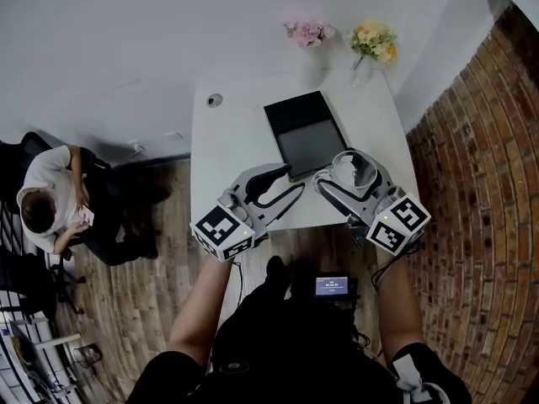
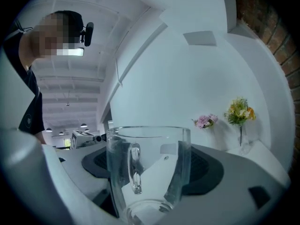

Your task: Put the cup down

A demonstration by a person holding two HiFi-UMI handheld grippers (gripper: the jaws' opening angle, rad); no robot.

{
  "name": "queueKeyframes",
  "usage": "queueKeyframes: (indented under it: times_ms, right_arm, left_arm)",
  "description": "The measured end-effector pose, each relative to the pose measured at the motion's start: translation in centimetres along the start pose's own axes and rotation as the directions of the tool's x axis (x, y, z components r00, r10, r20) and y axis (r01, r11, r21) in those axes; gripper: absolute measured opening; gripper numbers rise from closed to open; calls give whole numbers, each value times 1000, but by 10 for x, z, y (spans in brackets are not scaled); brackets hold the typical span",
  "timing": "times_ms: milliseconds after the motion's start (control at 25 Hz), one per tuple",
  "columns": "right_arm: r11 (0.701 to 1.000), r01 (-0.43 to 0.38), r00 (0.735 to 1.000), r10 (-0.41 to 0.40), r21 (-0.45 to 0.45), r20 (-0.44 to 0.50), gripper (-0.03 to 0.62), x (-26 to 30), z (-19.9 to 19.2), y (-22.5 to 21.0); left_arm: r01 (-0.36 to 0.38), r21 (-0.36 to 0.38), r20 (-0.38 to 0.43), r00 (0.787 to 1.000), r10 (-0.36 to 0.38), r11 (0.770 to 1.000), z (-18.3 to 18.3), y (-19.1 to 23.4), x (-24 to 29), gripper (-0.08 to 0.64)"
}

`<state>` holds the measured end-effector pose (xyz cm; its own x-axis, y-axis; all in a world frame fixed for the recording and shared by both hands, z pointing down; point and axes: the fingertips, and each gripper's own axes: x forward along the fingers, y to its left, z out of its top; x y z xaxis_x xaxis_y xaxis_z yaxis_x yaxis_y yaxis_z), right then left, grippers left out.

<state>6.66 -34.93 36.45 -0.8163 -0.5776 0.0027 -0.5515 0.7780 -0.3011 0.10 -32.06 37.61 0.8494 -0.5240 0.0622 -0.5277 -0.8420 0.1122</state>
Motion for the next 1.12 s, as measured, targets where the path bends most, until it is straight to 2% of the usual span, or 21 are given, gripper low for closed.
queueKeyframes:
  times_ms: [560,720,880,1120]
  right_arm:
    - [1000,-16,1000,16,1,-4,420,70,-15,-56]
    - [1000,-13,1000,13,-6,-7,420,90,-22,-75]
    - [1000,-6,1000,6,0,-7,420,116,-32,-94]
    - [999,-10,1000,10,48,-12,420,152,-50,-112]
  left_arm:
    - [-63,-40,14,998,64,997,-15,47,2,71]
    - [-54,-59,50,997,57,997,-18,51,1,30]
    - [-62,-71,76,995,68,996,-20,59,-4,15]
    - [-101,-86,63,992,106,991,-33,80,-14,8]
